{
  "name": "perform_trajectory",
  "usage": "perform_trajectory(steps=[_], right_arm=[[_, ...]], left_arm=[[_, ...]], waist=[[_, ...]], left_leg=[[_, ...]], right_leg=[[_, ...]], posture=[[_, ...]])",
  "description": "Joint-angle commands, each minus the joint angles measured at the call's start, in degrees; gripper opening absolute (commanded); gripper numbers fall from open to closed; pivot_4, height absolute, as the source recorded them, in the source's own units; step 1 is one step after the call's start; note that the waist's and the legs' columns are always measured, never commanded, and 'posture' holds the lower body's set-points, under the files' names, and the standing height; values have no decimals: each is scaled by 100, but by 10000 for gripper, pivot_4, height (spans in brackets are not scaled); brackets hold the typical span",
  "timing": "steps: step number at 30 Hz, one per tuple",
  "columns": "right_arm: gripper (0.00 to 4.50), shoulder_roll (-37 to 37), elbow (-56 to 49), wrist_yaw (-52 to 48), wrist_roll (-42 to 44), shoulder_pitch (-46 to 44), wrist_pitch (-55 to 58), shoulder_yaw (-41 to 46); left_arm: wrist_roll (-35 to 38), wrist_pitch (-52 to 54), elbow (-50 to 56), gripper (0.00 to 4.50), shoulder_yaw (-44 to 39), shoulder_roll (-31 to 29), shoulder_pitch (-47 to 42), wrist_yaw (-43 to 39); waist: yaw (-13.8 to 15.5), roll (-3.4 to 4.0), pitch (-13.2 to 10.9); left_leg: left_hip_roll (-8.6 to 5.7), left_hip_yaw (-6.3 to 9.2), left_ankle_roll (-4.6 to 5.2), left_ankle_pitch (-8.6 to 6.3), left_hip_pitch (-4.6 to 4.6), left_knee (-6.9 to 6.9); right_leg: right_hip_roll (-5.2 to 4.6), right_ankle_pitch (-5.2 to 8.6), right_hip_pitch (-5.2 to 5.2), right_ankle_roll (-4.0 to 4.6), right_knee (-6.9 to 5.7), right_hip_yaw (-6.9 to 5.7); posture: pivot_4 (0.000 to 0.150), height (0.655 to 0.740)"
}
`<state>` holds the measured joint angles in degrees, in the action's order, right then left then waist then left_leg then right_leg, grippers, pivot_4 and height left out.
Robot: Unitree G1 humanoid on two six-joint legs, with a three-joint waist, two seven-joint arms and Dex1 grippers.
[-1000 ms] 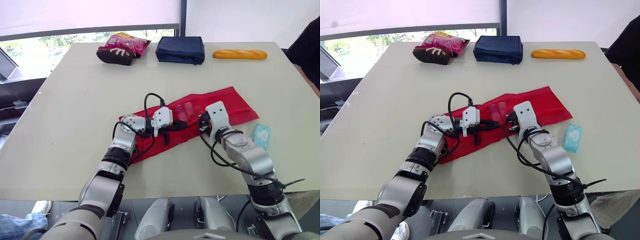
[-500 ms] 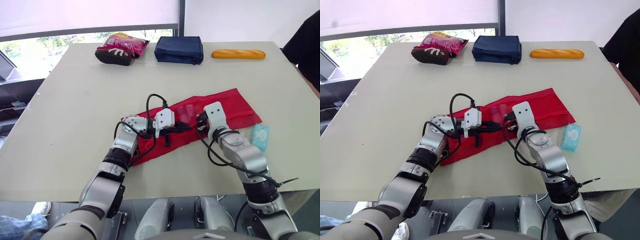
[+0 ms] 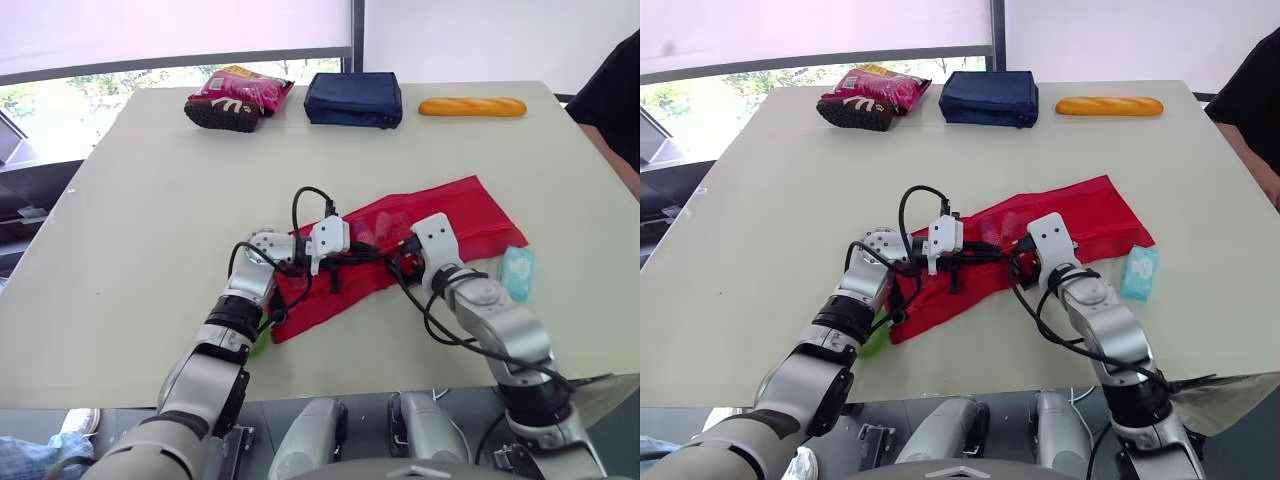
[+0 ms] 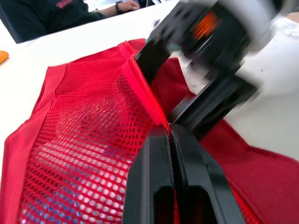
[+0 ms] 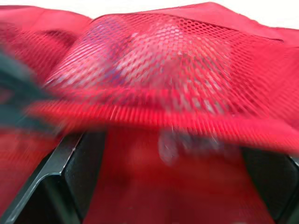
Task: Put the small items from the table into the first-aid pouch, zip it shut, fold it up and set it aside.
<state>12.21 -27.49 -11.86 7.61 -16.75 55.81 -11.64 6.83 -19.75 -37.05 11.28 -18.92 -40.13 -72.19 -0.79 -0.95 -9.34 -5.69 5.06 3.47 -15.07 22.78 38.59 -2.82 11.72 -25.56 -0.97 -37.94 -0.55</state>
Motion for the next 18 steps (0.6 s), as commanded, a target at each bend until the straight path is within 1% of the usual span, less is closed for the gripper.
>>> perform_trajectory(steps=[1, 5, 6, 10, 13, 16, 18], right_arm=[[44682, 126, -709, -274, 319, 40, 202, 202], [44682, 287, -1128, -735, 800, 250, 245, 364], [44682, 407, -1256, -926, 915, 361, 100, 395], [44682, 894, -1737, -1820, 1376, 1113, -1064, 908], [44682, 1110, -1809, -2437, 1621, 1828, -2252, 1645], [44682, 1284, -1673, -2948, 2189, 2353, -2769, 2546], [44682, 1447, -1518, -3209, 2403, 2579, -3010, 2957]], left_arm=[[-2, -163, -78, 0, -87, -57, -139, 40], [-5, -228, -136, 0, -66, -71, -165, -9], [2, -240, -140, 0, -59, -80, -167, -46], [139, -318, -37, 0, -27, -259, -68, -509], [235, -502, -127, 0, -31, -513, -32, -1052], [329, -763, -382, 0, -63, -822, -68, -1672], [397, -906, -588, 0, -48, -991, -142, -1922]], waist=[[0, 0, 0], [7, 0, 0], [8, 0, 0], [16, -1, 0], [12, -1, 0], [-4, -1, 0], [-3, 0, 0]], left_leg=[[0, 0, 0, 0, 0, 0], [1, 0, 0, 0, -1, 0], [1, 0, 0, 0, -1, 0], [0, 3, 1, -1, 1, -1], [1, 1, 1, -1, -2, -1], [3, -1, 1, -1, -4, -2], [5, -2, 1, -1, -6, -2]], right_leg=[[1, 0, 0, 0, -1, 0], [1, 0, 0, 0, 0, 0], [1, 0, 1, 0, 0, 0], [0, 1, 3, -1, 7, -4], [0, 1, 5, -2, 7, -3], [3, 1, 5, -2, 5, -2], [5, 1, 7, -2, 6, -1]], posture=[[1500, 7395], [1500, 7395], [1500, 7395], [1500, 7395], [1500, 7395], [1500, 7395], [1500, 7395]])
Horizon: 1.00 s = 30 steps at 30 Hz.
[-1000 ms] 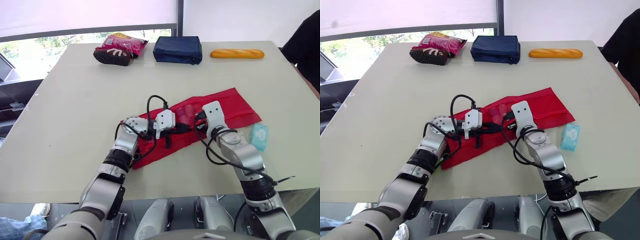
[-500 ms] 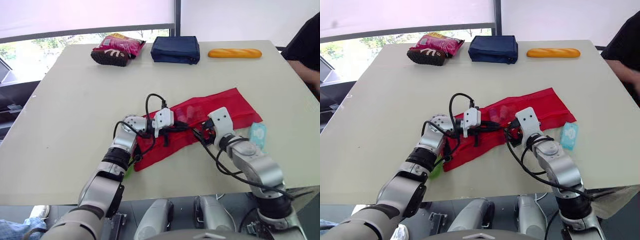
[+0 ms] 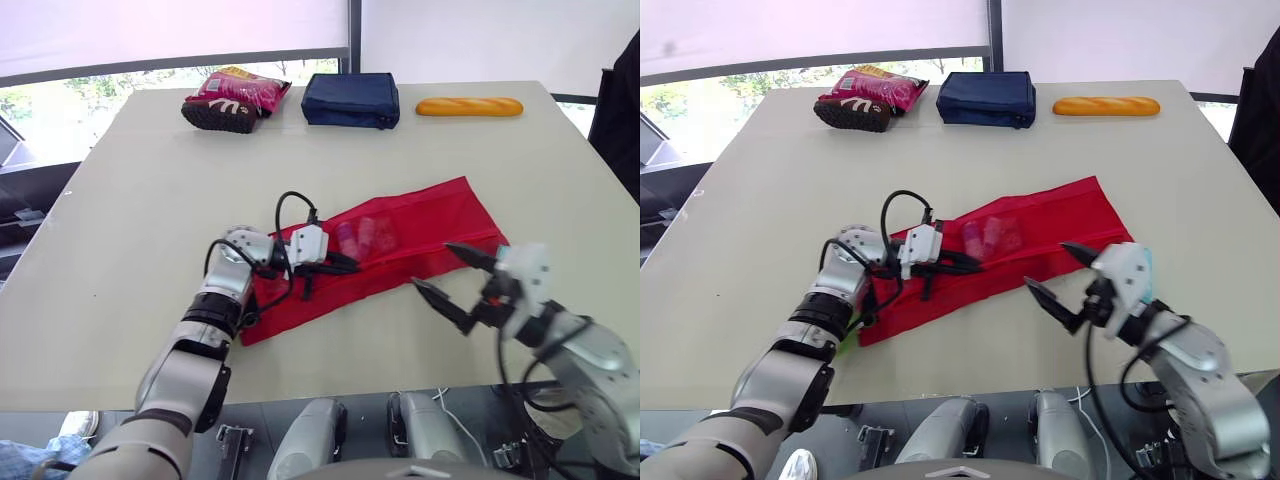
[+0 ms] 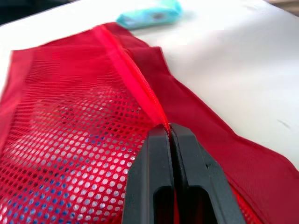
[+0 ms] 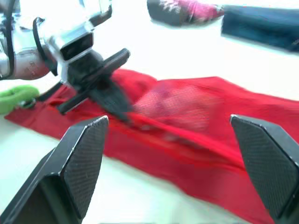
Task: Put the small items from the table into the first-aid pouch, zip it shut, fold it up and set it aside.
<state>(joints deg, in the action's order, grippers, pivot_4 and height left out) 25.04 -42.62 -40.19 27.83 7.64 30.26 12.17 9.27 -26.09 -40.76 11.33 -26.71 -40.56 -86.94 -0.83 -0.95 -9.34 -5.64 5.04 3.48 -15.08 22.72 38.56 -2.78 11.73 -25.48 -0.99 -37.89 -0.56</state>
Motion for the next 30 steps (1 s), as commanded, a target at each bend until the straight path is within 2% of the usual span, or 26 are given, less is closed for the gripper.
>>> perform_trajectory(steps=[1, 7, 18, 21, 25, 28, 29, 30], right_arm=[[44682, 252, 112, -495, 421, 266, -612, 798], [44682, 806, 766, -1333, 773, 921, -1376, 1987], [44682, 1097, 887, -1712, 1249, 1599, -1591, 2710], [45000, 1118, 872, -1811, 1357, 1814, -1641, 2959], [45000, 1089, 757, -1870, 1491, 2205, -1678, 3336], [45000, 1037, 606, -1856, 1593, 2485, -1669, 3526], [45000, 1024, 563, -1839, 1618, 2553, -1675, 3561], [45000, 1009, 524, -1819, 1650, 2613, -1673, 3598]], left_arm=[[184, -363, -358, 0, -2, -321, -165, -512], [544, -970, -1164, 0, 781, -1048, -697, -556], [873, -1317, -1973, 0, 1802, -1577, -1397, -556], [815, -1325, -2213, 8160, 1768, -1575, -1510, -556], [867, -1190, -2201, 27126, 1726, -1588, -1580, -556], [1197, -837, -1864, 41085, 1716, -1688, -1577, -556], [1296, -741, -1744, 44129, 1737, -1741, -1560, -556], [1473, -547, -1547, 44129, 1773, -1819, -1521, -556]], waist=[[8, 0, 0], [24, 0, 0], [35, -1, -2], [44, -2, -2], [85, -2, -2], [144, -3, -2], [149, -3, -2], [148, -3, -2]], left_leg=[[0, 0, 0, 0, -2, 0], [1, -1, 2, -1, -5, -1], [2, 0, 10, -6, -4, 0], [2, 0, 17, -10, -4, 0], [2, 0, 27, -16, -2, 1], [2, -1, 34, -20, -2, 4], [2, -1, 35, -21, -1, 5], [2, -1, 36, -21, -1, 5]], right_leg=[[0, 0, 2, 0, 0, 0], [-1, 0, 6, 0, 1, 1], [-3, 1, 9, -1, 1, -1], [-3, 1, 9, -1, 1, -1], [-4, 2, 10, -2, 2, -3], [-7, 2, 12, -3, 2, -3], [-7, 2, 12, -3, 2, -4], [-7, 2, 12, -3, 2, -4]], posture=[[1500, 7395], [1500, 7395], [1500, 7395], [1500, 7395], [1500, 7395], [1500, 7395], [1500, 7395], [1500, 7395]])
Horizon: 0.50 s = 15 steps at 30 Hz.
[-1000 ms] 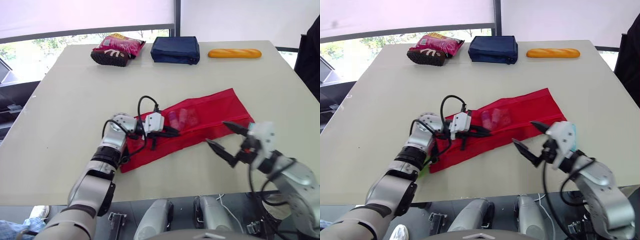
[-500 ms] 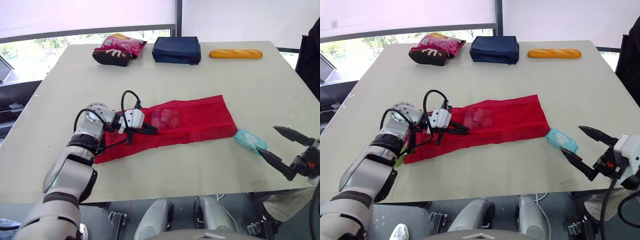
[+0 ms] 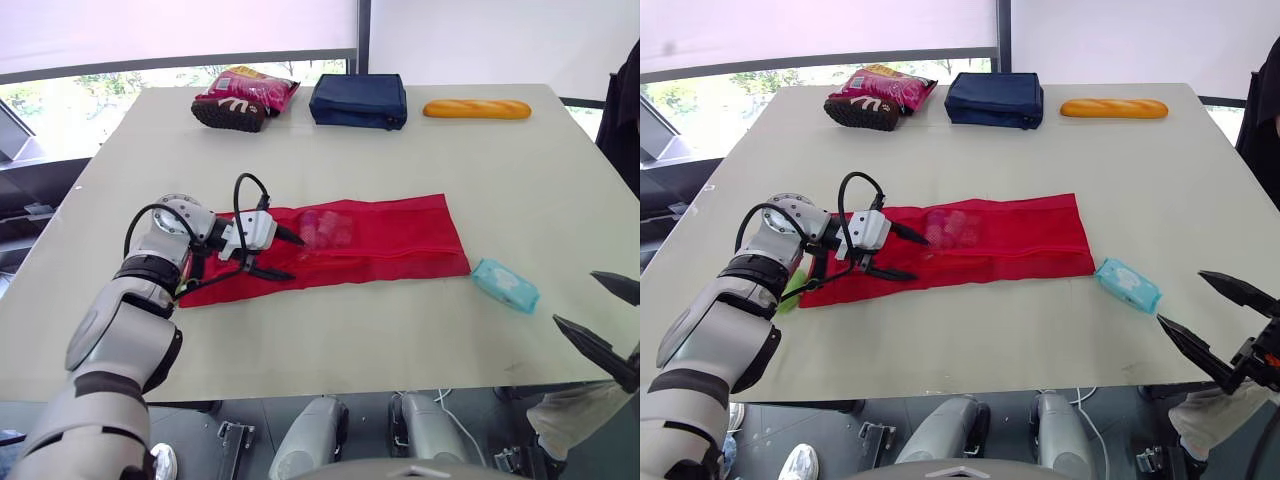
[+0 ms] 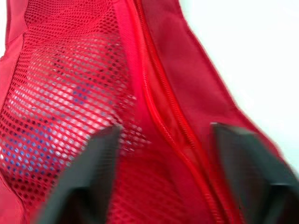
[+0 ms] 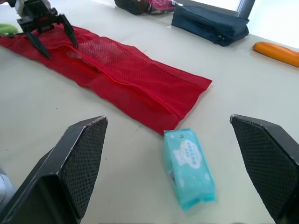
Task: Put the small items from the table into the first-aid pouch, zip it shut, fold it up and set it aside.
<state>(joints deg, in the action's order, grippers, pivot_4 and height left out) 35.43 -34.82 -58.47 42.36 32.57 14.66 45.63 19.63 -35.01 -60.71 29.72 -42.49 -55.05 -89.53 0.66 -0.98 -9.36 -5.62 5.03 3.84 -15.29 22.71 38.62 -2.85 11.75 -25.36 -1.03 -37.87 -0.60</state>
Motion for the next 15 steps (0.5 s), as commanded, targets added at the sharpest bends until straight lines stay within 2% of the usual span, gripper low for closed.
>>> perform_trajectory(steps=[1, 4, 6, 9, 15], right_arm=[[45000, -64, -303, 39, 229, 187, -119, 305], [45000, -153, -397, 104, 287, 349, -153, 404], [45000, -187, -419, 117, 303, 404, -166, 436], [45000, -212, -457, 153, 334, 462, -183, 439], [45000, -250, -474, 275, 317, 493, -253, 418]], left_arm=[[723, 677, 807, 44129, -20, -372, 18, -297], [1397, 1455, 1804, 44129, 31, -674, 324, -297], [1553, 1711, 2190, 44129, -75, -682, 455, -297], [1320, 1881, 2422, 44129, -632, -147, 526, -85], [194, 2214, 3293, 44129, -857, 1042, 843, 1827]], waist=[[0, 0, 0], [4, 2, -1], [8, 5, 1], [64, 5, 1], [78, 4, 1]], left_leg=[[0, 0, 1, -1, 0, 1], [1, 0, 2, -1, 2, 0], [1, 0, 2, -2, 1, 1], [1, 1, 2, -1, 1, 2], [0, 1, 0, 0, 5, 12]], right_leg=[[0, 0, 0, 0, 1, 0], [-2, 1, 0, 1, 1, 0], [-3, 1, 0, 1, 2, 1], [-4, 1, 2, 1, 3, 0], [-5, 1, 8, -1, 9, -3]], posture=[[1500, 7395], [1500, 7395], [1500, 7395], [1500, 7395], [1500, 7395]])
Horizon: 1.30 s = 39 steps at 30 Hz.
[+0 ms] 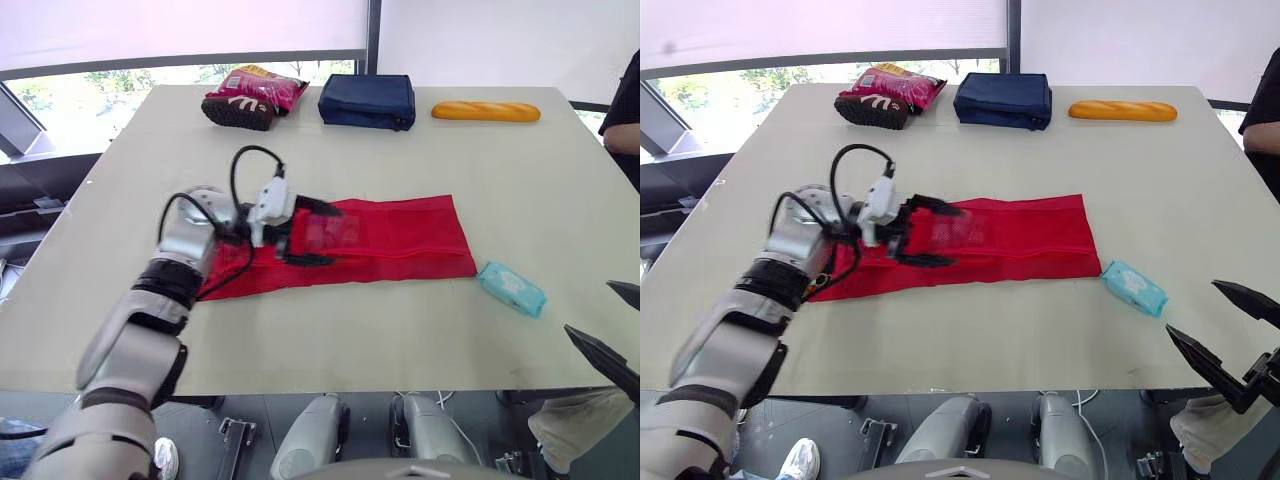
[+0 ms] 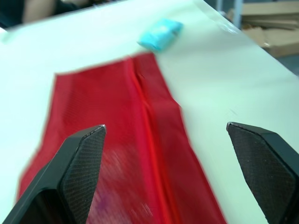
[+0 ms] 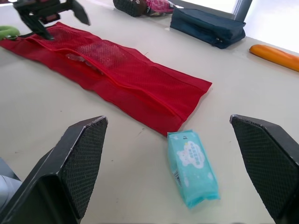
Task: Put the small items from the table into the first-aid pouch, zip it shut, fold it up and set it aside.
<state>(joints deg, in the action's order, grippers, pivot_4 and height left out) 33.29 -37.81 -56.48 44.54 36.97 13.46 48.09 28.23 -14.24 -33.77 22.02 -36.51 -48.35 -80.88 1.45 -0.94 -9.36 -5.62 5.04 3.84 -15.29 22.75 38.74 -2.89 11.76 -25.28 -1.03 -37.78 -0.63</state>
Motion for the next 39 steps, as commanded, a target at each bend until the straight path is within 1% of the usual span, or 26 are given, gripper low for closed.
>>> perform_trajectory(steps=[1, 3, 5, 8, 13, 20, 22, 26, 27, 28, 29, 30, 31, 32, 33, 34, 35, 36, 37, 38, 39], right_arm=[[45000, -47, -192, 95, 85, 64, -147, 152], [45000, -64, -211, 135, 73, 74, -171, 128], [45000, -70, -239, 173, 69, 74, -182, 125], [45000, -62, -268, 215, 74, 72, -192, 124], [45000, -57, -351, 229, 134, 153, -186, 155], [45000, 0, -559, 171, 416, 448, -117, 254], [45000, 5, -563, 173, 427, 490, -140, 270], [45000, -2, -548, 173, 411, 532, -186, 282], [45000, -4, -538, 172, 403, 536, -199, 283], [45000, -6, -529, 175, 393, 536, -214, 283], [45000, -10, -523, 181, 385, 537, -228, 284], [45000, -11, -512, 184, 375, 533, -240, 283], [45000, -14, -505, 184, 364, 532, -253, 281], [45000, -14, -500, 186, 358, 528, -259, 278], [45000, -16, -499, 187, 355, 527, -266, 276], [45000, -22, -501, 186, 353, 531, -273, 275], [45000, -24, -502, 186, 351, 535, -278, 274], [45000, -31, -503, 179, 351, 548, -287, 276], [45000, -43, -497, 158, 345, 569, -303, 282], [45000, -52, -492, 142, 341, 586, -315, 287], [45000, -53, -488, 135, 341, 594, -320, 291]], left_arm=[[-891, 261, 767, 44129, -58, 678, 223, 1305], [-1256, 464, 968, 44129, -9, 1040, 288, 1743], [-1589, 569, 945, 44129, 7, 1289, 304, 2050], [-2183, 627, 530, 44129, 89, 1708, 163, 2591], [-2842, 561, -151, 44129, 141, 2084, -83, 2924], [-2946, 585, -610, 44129, 36, 2568, -243, 2656], [-3018, 599, -726, 44129, 18, 2671, -298, 2725], [-3146, 622, -922, 44129, -31, 2794, -374, 2867], [-3154, 668, -947, 41880, -43, 2824, -384, 2868], [-3170, 695, -962, 38507, -44, 2840, -391, 2867], [-3192, 714, -963, 33574, -42, 2845, -388, 2864], [-3211, 745, -970, 30391, -47, 2852, -389, 2872], [-3229, 777, -977, 28181, -53, 2853, -389, 2893], [-3253, 790, -997, 23590, -55, 2847, -397, 2914], [-3265, 804, -1010, 21599, -61, 2842, -403, 2929], [-3265, 811, -1012, 18403, -71, 2838, -402, 2930], [-3264, 812, -1013, 13056, -90, 2838, -403, 2920], [-3258, 822, -998, 10220, -108, 2833, -399, 2902], [-3238, 824, -959, 6294, -125, 2816, -383, 2858], [-3211, 836, -914, 570, -145, 2799, -366, 2812], [-3174, 863, -864, 570, -174, 2779, -349, 2755]], waist=[[-3, 2, 1], [1, 2, 1], [-4, 2, 1], [1, 4, 2], [33, 3, 2], [85, 3, 1], [91, 2, 1], [89, 2, 1], [83, 2, 1], [82, 2, 1], [82, 2, 1], [84, 2, 1], [84, 2, 1], [85, 2, 1], [86, 2, 1], [86, 2, 1], [86, 2, 1], [86, 2, 1], [86, 2, 1], [86, 2, 1], [86, 2, 1]], left_leg=[[0, -1, -6, 3, -1, 0], [1, -2, -14, 8, -1, -1], [1, -2, -15, 9, -2, 0], [2, -3, -15, 9, -4, -1], [1, -5, -15, 8, -3, -1], [1, -5, -15, 8, -2, -1], [1, -5, 0, -1, 0, 0], [1, -5, -2, 0, -1, 0], [1, -5, -2, 0, -1, 0], [1, -5, -2, 0, -2, 0], [1, -5, -2, 0, -2, 0], [1, -5, -2, 0, -2, 0], [1, -5, -2, 0, -2, 0], [1, -5, -2, 0, -2, 0], [1, -5, -2, 0, -2, 0], [1, -5, -2, 0, -2, 0], [1, -5, -2, 0, -2, 0], [1, -5, -2, 0, -2, 0], [1, -5, -2, 0, -2, 0], [1, -5, -2, 0, -2, 0], [1, -5, -2, 0, -2, 0]], right_leg=[[0, 0, 0, 0, 0, 1], [1, 0, 1, 0, 0, 2], [1, 0, 1, 0, 0, 2], [2, 1, 1, -1, -1, 2], [1, 1, 3, -4, 1, 1], [1, 2, 4, -6, 7, 1], [1, 3, 5, -7, 7, 0], [1, 4, 5, -9, 9, 0], [1, 4, 6, -9, 8, 0], [1, 4, 5, -9, 8, 0], [1, 4, 5, -9, 8, 0], [1, 4, 5, -9, 8, 0], [1, 4, 5, -9, 8, 0], [1, 4, 5, -9, 8, 0], [1, 4, 5, -9, 8, 0], [1, 4, 5, -9, 8, 0], [1, 4, 5, -9, 8, 0], [1, 4, 6, -9, 8, 0], [1, 4, 5, -9, 8, 0], [1, 4, 6, -9, 8, 0], [1, 4, 5, -9, 8, 0]], posture=[[1500, 7395], [1500, 7395], [1500, 7395], [1500, 7395], [1500, 7395], [1500, 7395], [1500, 7395], [1500, 7395], [1500, 7395], [1500, 7395], [1500, 7395], [1500, 7395], [1500, 7395], [1500, 7395], [1500, 7395], [1500, 7395], [1500, 7395], [1500, 7395], [1500, 7395], [1500, 7395], [1500, 7395]])
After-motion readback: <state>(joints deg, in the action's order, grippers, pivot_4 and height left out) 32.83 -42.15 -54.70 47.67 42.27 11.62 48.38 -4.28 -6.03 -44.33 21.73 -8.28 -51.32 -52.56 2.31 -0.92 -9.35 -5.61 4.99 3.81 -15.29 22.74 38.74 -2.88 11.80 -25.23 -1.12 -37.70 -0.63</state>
